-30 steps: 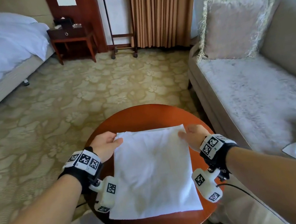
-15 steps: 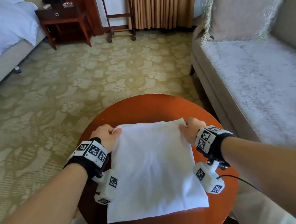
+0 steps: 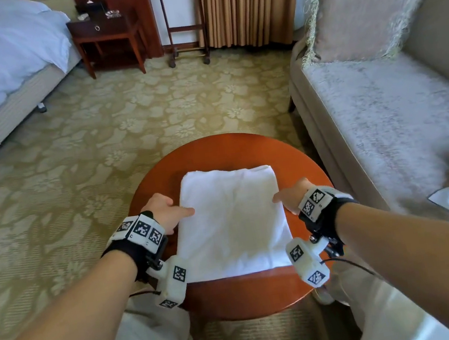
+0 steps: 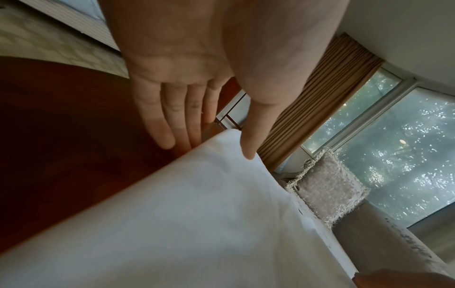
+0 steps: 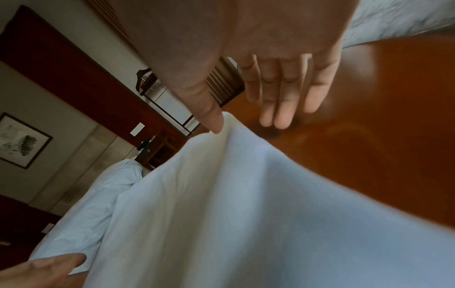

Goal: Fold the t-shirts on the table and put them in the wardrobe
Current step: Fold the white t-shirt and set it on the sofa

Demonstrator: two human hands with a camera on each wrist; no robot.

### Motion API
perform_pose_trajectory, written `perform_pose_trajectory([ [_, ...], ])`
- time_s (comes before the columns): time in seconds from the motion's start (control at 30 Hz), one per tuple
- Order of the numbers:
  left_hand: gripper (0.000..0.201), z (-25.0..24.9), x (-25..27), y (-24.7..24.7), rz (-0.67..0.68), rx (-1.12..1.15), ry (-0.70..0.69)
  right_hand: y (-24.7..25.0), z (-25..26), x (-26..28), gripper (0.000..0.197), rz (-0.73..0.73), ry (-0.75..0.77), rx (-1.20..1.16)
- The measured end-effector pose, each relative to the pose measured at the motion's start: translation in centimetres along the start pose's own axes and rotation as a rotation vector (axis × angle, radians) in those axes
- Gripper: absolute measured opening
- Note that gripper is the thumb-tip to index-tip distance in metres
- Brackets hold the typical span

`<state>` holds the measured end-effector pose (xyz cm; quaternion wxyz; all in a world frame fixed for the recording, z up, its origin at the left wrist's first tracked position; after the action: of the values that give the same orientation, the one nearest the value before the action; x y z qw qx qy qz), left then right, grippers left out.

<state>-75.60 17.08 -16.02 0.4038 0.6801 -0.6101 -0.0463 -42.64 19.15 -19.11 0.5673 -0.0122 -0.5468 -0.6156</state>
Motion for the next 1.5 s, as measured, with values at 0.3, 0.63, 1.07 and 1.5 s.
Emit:
perform_pose_trajectory([
  [0.3, 0.038, 3.8, 7.5, -1.9, 0.008, -0.060, -0.025, -2.1, -5.9, 6.7, 0.051, 0.028, 0.027, -0.190],
  [0.63, 0.040, 6.1, 11.3, -2.2, -0.079, -0.289, -0.044, -2.8, -9.0, 10.8, 0.046, -0.053, 0.096, -0.039],
  [1.07, 0.027, 1.8, 12.6, -4.2, -0.176, -0.251, -0.312, -4.6, -5.6, 11.5, 0.032, -0.178, 0.279, 0.117],
  [1.5, 0.064, 4.4, 11.8, -4.8, -0.175, -0.429, -0.091, -4.0, -8.6, 11.6, 0.073, -0.251, 0.085, 0.110],
])
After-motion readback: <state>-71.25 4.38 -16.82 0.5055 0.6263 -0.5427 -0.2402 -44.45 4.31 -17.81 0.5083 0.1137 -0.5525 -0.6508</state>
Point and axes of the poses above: each hand's wrist, its own x-axis away from the middle knuckle, its own y-axis out of the back of the hand, z = x × y, the point moved 9 cm from there along -x, towards the middle knuckle, and after that the axes turned 4 degrees about -y, right-handed, at the moved point
